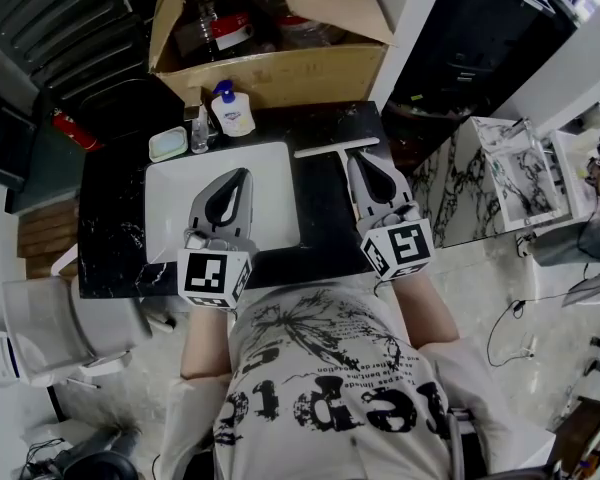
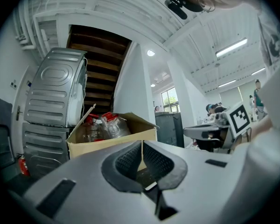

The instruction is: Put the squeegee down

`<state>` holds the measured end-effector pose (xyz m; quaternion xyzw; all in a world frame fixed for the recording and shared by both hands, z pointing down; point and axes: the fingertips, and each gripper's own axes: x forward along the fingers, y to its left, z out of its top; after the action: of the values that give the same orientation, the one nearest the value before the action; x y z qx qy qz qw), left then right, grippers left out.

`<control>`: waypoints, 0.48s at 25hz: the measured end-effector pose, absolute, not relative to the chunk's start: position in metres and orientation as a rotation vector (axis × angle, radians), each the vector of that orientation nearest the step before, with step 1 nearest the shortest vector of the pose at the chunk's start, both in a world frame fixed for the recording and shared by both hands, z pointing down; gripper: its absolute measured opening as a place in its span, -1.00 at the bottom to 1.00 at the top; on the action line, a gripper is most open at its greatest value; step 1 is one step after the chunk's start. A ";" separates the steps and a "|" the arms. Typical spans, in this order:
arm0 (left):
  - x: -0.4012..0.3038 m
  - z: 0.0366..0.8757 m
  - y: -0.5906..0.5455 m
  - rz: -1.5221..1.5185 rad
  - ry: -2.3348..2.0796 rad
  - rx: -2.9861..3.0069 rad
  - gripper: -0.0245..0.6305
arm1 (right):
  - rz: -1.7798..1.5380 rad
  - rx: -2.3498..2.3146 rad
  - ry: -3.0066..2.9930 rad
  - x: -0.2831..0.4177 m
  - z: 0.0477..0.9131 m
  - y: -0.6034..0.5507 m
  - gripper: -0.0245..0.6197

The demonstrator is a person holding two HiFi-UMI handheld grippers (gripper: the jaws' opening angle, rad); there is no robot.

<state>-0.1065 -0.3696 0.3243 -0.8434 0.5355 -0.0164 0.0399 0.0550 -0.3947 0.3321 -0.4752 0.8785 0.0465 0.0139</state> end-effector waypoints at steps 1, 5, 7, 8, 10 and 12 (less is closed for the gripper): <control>-0.107 0.325 -0.370 -0.052 1.643 -2.586 -0.89 | 0.138 -1.485 2.734 0.055 0.334 -0.395 -0.95; -0.105 0.328 -0.371 -0.054 1.643 -2.594 -0.89 | 0.126 -1.499 2.738 0.056 0.339 -0.396 -0.95; -0.104 0.329 -0.372 -0.056 1.639 -2.599 -0.89 | 0.126 -1.505 2.740 0.056 0.340 -0.396 -0.95; -0.104 0.330 -0.372 -0.057 1.638 -2.600 -0.89 | 0.126 -1.507 2.739 0.056 0.340 -0.397 -0.95; -0.104 0.331 -0.374 -0.057 1.640 -2.602 -0.89 | 0.125 -1.509 2.738 0.056 0.341 -0.398 -0.95; -0.105 0.333 -0.374 -0.058 1.643 -2.604 -0.89 | 0.120 -1.511 2.738 0.055 0.342 -0.398 -0.95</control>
<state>-0.1048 -0.3742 0.3326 -0.8452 0.5333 -0.0187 0.0309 0.0554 -0.3976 0.3420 -0.4829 0.8748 0.0384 0.0061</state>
